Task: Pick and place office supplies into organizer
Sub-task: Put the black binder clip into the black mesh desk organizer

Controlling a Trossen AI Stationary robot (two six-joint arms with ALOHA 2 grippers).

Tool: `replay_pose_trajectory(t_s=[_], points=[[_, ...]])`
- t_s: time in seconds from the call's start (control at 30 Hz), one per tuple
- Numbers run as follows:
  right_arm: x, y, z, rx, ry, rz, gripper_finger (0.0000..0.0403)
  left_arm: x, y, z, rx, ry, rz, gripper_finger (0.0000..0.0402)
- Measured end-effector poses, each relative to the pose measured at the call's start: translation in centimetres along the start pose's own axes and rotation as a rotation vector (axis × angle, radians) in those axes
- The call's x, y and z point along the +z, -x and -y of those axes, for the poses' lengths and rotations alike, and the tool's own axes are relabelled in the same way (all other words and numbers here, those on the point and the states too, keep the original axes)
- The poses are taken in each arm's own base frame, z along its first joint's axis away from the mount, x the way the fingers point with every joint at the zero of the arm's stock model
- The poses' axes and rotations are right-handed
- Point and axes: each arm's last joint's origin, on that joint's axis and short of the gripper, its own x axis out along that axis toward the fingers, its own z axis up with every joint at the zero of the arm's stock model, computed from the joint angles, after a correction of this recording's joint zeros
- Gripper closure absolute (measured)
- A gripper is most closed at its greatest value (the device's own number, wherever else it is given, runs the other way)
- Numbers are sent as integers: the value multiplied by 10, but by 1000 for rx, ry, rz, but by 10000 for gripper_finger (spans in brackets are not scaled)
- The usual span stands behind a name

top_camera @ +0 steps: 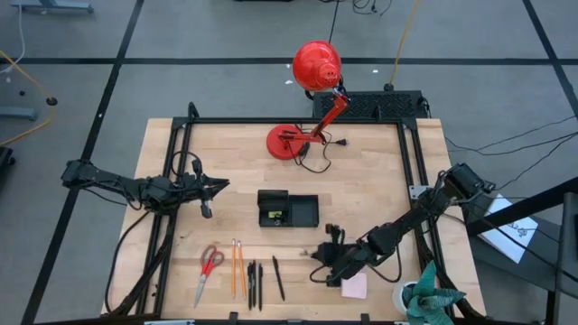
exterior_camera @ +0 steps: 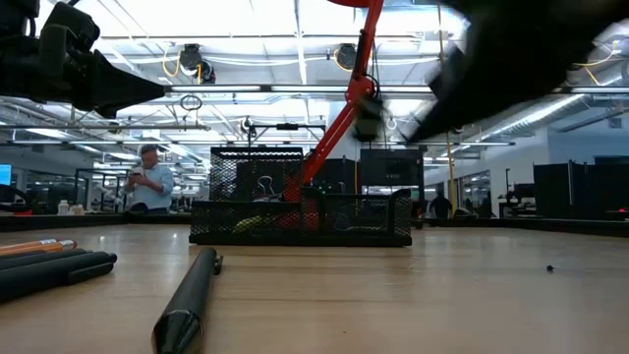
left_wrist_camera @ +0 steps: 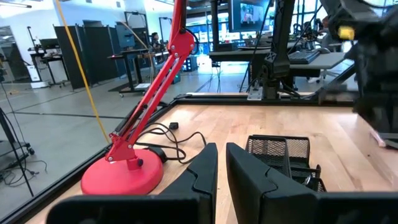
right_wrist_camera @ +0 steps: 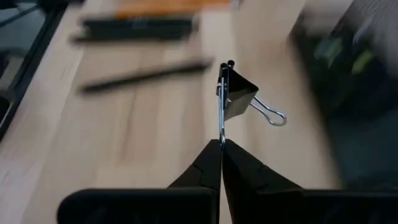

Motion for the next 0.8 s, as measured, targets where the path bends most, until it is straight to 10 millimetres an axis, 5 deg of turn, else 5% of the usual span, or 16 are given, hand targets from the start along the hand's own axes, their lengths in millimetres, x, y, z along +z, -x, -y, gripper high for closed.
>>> replay_pose_trajectory(t_s=[0.2,0.33,0.57,0.8], points=[[57,5,15,11,87,112,402,0,0,0,0,-1,-2,360],[76,-3,35,-28,117,117,402,0,0,0,0,-5,-2,360],[72,-39,75,-110,82,61,402,0,0,0,0,-13,-2,360],[54,-72,89,-129,65,-5,403,0,0,0,0,-28,-1,360]])
